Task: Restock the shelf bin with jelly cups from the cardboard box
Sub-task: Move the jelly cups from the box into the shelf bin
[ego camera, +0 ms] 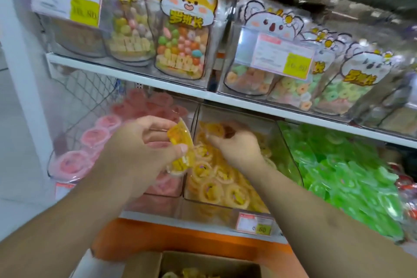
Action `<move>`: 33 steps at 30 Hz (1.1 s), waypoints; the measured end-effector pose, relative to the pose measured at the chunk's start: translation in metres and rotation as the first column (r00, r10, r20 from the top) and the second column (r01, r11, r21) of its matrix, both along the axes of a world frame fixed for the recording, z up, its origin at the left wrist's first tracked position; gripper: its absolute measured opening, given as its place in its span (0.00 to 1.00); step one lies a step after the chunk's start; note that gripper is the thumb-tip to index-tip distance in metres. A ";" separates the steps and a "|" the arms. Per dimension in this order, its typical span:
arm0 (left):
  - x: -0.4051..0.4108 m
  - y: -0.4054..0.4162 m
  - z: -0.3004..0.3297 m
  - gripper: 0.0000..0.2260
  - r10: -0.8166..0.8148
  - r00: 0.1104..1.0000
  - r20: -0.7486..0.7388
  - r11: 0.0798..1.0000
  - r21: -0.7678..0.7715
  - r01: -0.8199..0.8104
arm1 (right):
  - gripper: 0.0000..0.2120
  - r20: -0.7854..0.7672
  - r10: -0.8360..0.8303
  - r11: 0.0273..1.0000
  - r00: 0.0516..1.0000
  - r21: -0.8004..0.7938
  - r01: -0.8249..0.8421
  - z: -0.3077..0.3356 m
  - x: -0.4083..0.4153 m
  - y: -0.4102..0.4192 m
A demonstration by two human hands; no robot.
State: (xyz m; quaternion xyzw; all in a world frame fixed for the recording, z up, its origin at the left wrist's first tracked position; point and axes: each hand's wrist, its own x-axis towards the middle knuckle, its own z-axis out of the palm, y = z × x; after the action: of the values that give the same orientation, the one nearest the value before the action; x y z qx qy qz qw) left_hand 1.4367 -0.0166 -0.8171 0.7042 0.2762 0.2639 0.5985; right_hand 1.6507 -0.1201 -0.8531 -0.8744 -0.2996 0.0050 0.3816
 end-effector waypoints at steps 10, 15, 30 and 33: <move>0.009 0.007 -0.010 0.15 0.018 0.999 0.035 0.999 -0.039 -0.017 | 0.16 -0.008 -0.106 0.994 0.994 0.034 0.107 -0.024 0.042 0.055; 0.008 0.006 -0.010 0.16 0.010 0.999 0.039 1.000 -0.022 -0.009 | 0.09 0.101 -0.025 1.000 0.995 -0.004 0.025 -0.019 0.033 0.048; 0.011 -0.010 -0.003 0.14 -0.015 0.994 0.105 0.998 -0.055 0.021 | 0.19 -0.263 0.250 0.954 0.932 0.233 -0.190 0.021 -0.035 -0.038; 0.016 -0.026 0.000 0.16 -0.052 0.994 0.097 0.995 -0.081 0.060 | 0.15 -0.436 0.443 0.870 0.783 0.421 -0.258 0.038 -0.077 -0.075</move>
State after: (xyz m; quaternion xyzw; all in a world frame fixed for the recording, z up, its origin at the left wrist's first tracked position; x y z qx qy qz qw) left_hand 1.4526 -0.0424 -0.8169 0.6728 0.2384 0.2682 0.6470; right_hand 1.5742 -0.1949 -0.8153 -0.6884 -0.3410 0.2612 0.5845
